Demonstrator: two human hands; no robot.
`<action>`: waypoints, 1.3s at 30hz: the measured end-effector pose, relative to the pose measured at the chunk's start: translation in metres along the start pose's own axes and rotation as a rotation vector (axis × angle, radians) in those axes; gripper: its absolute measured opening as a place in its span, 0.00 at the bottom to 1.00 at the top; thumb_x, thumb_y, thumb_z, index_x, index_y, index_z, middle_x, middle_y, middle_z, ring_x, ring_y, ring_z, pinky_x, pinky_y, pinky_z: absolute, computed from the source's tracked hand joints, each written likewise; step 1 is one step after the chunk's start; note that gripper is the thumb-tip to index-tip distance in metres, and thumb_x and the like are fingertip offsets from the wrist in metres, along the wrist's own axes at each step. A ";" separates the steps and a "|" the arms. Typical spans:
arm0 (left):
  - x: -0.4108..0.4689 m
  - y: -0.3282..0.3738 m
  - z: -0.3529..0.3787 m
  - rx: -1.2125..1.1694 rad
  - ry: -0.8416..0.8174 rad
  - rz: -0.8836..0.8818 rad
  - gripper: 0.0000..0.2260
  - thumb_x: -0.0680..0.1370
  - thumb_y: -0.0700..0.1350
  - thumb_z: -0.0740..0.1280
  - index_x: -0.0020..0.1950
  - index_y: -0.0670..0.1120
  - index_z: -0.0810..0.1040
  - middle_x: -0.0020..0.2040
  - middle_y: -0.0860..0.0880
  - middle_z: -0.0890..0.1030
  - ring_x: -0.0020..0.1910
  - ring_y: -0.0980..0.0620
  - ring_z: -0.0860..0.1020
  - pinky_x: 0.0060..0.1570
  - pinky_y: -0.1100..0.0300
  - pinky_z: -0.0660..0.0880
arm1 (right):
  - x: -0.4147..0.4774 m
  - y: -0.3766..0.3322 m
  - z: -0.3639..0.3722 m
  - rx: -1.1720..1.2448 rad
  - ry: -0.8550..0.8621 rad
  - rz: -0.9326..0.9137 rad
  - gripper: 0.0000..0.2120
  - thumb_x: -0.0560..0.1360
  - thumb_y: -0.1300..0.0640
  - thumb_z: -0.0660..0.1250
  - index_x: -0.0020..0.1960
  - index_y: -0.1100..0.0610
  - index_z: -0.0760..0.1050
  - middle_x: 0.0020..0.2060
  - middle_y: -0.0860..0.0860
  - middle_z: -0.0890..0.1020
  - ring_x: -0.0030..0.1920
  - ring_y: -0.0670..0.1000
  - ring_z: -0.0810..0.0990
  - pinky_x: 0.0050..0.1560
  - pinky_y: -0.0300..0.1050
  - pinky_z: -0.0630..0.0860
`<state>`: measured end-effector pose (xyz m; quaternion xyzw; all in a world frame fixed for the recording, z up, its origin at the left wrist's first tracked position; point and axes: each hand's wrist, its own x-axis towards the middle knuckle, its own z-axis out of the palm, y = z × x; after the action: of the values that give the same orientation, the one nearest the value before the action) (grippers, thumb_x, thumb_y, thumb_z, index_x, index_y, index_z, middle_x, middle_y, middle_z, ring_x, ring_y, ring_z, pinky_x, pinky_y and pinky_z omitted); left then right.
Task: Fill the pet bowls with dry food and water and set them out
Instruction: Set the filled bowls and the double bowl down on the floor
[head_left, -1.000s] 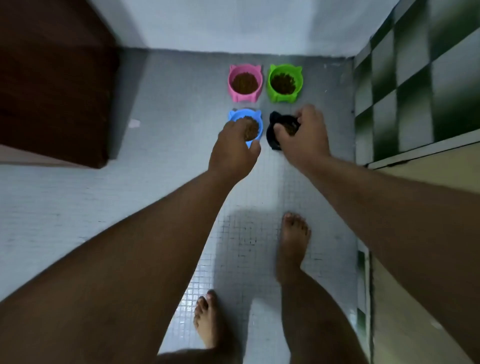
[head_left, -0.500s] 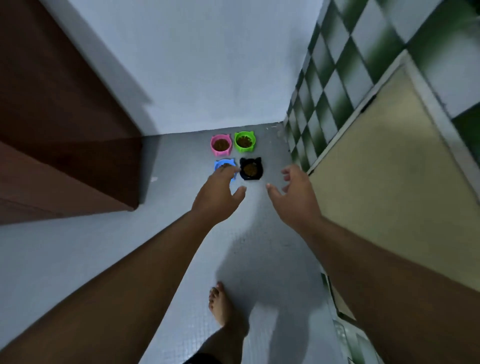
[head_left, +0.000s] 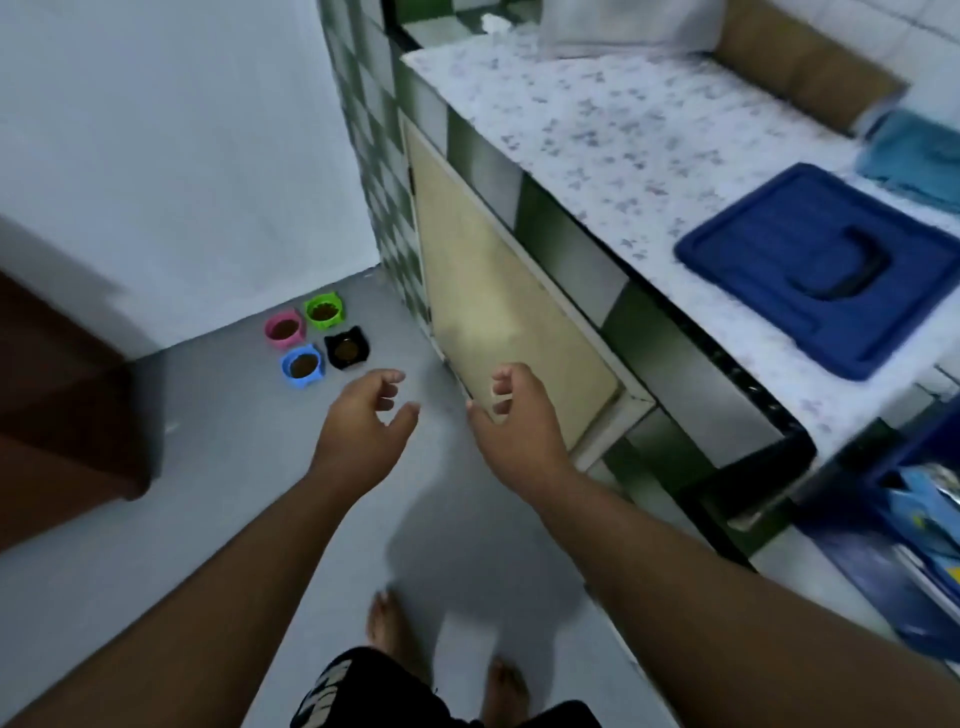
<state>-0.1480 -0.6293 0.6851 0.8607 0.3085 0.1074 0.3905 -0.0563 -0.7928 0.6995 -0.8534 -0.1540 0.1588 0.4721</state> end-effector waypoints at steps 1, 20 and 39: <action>-0.011 0.014 0.008 -0.013 -0.011 0.012 0.16 0.79 0.48 0.72 0.66 0.49 0.78 0.59 0.51 0.80 0.54 0.54 0.80 0.50 0.63 0.72 | -0.012 0.004 -0.017 0.014 0.016 0.004 0.17 0.77 0.51 0.69 0.63 0.52 0.70 0.58 0.48 0.75 0.55 0.48 0.76 0.57 0.46 0.77; -0.172 0.177 0.090 -0.088 -0.299 0.360 0.12 0.80 0.46 0.71 0.62 0.46 0.79 0.51 0.51 0.80 0.50 0.53 0.79 0.52 0.60 0.73 | -0.200 0.072 -0.161 0.210 0.434 0.101 0.12 0.75 0.54 0.71 0.56 0.50 0.71 0.47 0.49 0.78 0.43 0.47 0.77 0.47 0.43 0.78; -0.357 0.300 0.345 -0.267 -0.797 -0.001 0.07 0.80 0.44 0.70 0.57 0.50 0.77 0.48 0.42 0.79 0.43 0.49 0.79 0.52 0.49 0.80 | -0.285 0.294 -0.419 0.112 0.714 0.286 0.05 0.76 0.58 0.70 0.49 0.54 0.75 0.36 0.47 0.76 0.35 0.46 0.75 0.40 0.42 0.72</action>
<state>-0.1475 -1.2093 0.6943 0.7765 0.1173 -0.1949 0.5876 -0.1061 -1.3767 0.6955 -0.8408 0.1496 -0.0758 0.5147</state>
